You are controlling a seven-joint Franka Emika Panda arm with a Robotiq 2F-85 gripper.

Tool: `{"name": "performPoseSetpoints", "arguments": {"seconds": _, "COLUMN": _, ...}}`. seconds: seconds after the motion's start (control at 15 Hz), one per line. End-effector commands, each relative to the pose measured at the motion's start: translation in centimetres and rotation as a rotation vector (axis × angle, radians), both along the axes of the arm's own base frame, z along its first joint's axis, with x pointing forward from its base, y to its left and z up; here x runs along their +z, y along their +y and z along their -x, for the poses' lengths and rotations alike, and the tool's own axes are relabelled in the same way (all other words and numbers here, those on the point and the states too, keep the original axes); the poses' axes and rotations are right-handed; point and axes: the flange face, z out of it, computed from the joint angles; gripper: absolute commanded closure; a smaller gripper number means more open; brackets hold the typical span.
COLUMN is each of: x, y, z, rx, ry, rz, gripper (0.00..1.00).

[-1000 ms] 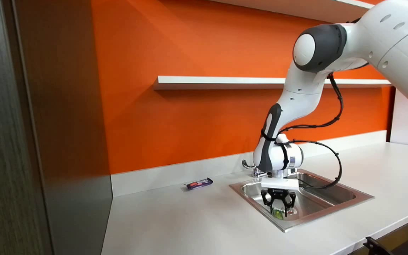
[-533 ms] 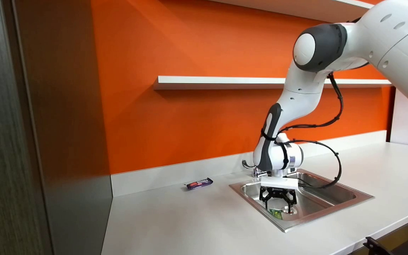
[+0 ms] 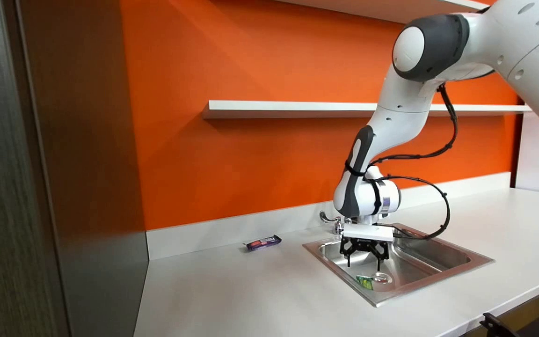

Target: Place the green bar in the sink

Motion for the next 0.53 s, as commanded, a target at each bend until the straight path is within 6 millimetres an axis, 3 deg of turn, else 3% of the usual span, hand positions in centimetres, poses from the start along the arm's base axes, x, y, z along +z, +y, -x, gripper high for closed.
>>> {"name": "performPoseSetpoints", "arguments": {"seconds": 0.0, "x": 2.9, "y": 1.6, "z": 2.3, "rx": 0.088, "ry": -0.015, "rz": 0.012, "gripper": 0.0}}
{"name": "performPoseSetpoints", "arguments": {"seconds": 0.47, "x": 5.3, "y": 6.6, "z": 7.5, "rx": 0.248, "ry": 0.036, "rz": 0.013, "gripper": 0.0}}
